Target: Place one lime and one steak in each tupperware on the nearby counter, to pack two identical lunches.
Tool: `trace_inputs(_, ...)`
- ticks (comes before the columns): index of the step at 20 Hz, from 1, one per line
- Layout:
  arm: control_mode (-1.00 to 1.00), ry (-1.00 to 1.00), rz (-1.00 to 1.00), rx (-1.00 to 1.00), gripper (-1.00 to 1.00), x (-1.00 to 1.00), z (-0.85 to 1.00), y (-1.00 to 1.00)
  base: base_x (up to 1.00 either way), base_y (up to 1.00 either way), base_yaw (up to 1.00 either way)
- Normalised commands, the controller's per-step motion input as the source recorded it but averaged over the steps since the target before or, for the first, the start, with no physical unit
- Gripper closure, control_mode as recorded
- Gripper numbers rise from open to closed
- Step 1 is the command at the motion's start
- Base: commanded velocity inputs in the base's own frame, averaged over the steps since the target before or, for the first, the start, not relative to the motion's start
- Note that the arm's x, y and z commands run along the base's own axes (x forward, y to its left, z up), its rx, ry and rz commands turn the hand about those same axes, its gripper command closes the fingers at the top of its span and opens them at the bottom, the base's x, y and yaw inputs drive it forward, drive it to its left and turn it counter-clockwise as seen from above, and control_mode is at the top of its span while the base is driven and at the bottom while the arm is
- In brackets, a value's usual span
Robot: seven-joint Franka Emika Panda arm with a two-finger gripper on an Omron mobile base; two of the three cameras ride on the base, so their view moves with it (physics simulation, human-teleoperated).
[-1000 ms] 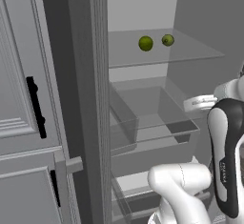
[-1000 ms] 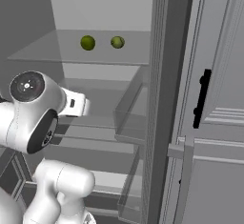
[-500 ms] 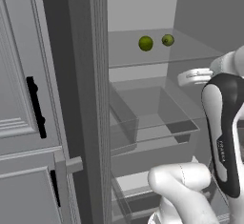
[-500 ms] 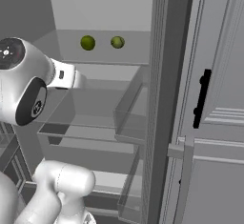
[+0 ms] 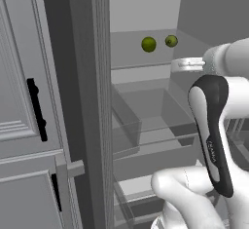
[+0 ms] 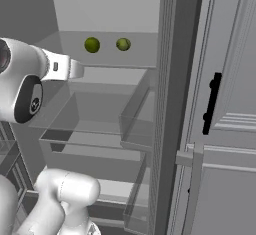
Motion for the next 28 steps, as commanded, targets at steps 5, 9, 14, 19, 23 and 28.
trace_inputs(5, -1.00, -0.02, -0.01, 0.00, -1.00, 0.38, 0.36, 0.15, 0.00, 0.00, 0.00)
trace_inputs(9, -1.00, 0.01, 0.00, 0.00, -1.00, 0.24, 0.40, 0.00, 0.00, 0.00, 0.00)
trace_inputs(14, -1.00, 0.00, 0.00, 0.00, -1.00, 0.23, 0.00, 0.01, 0.00, 0.00, 0.00)
trace_inputs(19, -1.00, 0.03, 0.00, 0.00, -1.00, 0.59, -0.05, 0.00, 0.00, 0.00, 0.00)
trace_inputs(23, -1.00, 0.03, 0.00, 0.00, -1.00, 0.65, -0.06, 0.03, 0.00, 0.00, 0.00)
trace_inputs(28, -1.00, 0.01, 0.00, 0.00, -1.00, 0.60, -0.09, 0.07, 0.00, 0.00, 0.00)
